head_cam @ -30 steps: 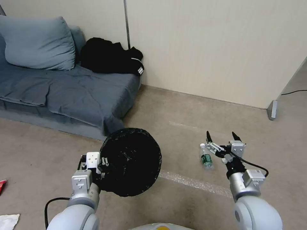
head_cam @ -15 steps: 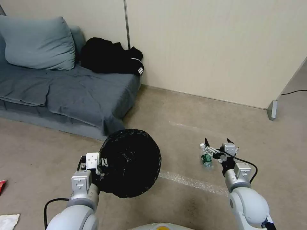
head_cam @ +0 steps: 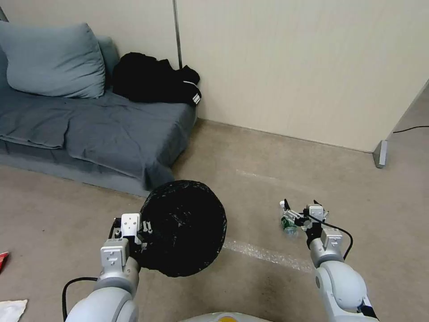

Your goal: Pick up the trash bin, then pick up the garbage from the floor and place it into the trash bin.

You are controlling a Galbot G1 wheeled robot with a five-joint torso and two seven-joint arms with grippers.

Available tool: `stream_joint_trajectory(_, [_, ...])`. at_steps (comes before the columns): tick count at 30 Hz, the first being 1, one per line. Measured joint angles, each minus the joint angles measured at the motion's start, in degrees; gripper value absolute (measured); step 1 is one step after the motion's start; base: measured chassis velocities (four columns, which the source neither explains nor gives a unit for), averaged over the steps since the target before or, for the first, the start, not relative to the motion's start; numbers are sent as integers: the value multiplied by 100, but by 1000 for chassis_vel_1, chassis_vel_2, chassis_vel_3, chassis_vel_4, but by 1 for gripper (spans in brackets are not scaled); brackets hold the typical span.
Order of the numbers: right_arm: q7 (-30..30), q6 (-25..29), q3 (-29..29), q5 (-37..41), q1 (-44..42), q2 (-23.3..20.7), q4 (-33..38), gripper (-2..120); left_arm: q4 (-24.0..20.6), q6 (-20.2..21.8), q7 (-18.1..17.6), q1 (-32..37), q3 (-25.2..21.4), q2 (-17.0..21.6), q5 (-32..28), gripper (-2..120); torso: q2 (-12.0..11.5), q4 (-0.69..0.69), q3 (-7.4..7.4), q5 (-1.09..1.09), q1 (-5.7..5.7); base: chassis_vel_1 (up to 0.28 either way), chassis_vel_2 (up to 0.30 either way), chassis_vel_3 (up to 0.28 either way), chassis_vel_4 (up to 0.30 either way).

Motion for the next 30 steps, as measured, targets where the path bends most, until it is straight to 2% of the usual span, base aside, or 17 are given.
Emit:
stream_joint_trajectory(7, [3,-12,-30,-26,151,-32,-225,100,-20,0,6,7,1,-8,-3,1,0,0,0,0,1,0,0,0,0])
stream_joint_trajectory(15, [-85,-144,-60,150,465,-280,-752,100,-131,-1,14,70,2,-21,-1,1,0,0,0,1,0,0,0,0,0])
stream_joint_trajectory(23, [-345,-313,-252,463,965,-620,-1663,100,-157,-1,16,107,4,-27,21,1,0,0,0,1,0,0,0,0,0])
stream_joint_trajectory(30, [-461,-255,-371,368,1474,-661,-2383,100,-150,-2,18,133,14,-30,38,1,0,1,0,1,0,0,0,0,0])
